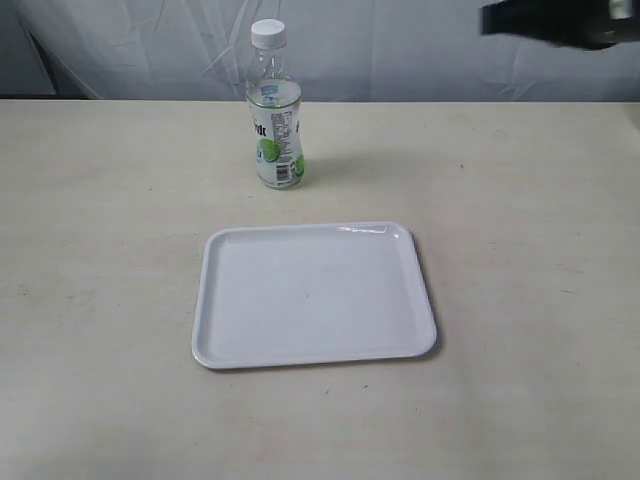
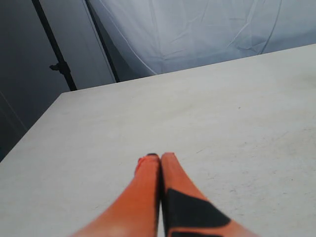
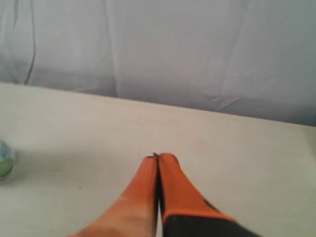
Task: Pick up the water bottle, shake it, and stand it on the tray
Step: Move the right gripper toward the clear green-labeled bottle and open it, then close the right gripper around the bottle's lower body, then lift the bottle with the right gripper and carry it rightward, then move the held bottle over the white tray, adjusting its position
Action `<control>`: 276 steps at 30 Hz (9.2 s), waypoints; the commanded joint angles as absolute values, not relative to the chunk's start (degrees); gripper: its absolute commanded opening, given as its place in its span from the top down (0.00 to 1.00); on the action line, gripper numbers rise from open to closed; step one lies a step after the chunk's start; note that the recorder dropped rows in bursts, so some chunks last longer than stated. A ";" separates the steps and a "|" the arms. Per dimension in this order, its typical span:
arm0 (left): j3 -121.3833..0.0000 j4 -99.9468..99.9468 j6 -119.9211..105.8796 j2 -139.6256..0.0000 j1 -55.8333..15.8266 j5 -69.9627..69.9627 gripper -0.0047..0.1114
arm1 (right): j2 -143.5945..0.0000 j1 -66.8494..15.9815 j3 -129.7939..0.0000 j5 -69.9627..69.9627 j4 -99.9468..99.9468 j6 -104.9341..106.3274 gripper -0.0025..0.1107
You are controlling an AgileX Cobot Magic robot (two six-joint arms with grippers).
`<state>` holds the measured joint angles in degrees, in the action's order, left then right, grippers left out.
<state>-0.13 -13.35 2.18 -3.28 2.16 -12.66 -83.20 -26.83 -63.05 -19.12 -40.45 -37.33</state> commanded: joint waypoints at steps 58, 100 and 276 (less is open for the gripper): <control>0.00 -13.14 2.58 -3.04 2.20 -11.90 0.96 | -125.96 -37.41 -83.37 22.17 -41.04 -35.38 0.06; 0.00 -13.14 2.58 -3.04 2.20 -11.90 0.96 | -137.48 -38.03 -98.07 15.68 -20.26 -33.73 0.06; 0.00 -13.14 2.58 -3.04 2.20 -11.90 0.96 | -47.26 -61.65 -42.69 -24.21 -43.43 -47.95 0.98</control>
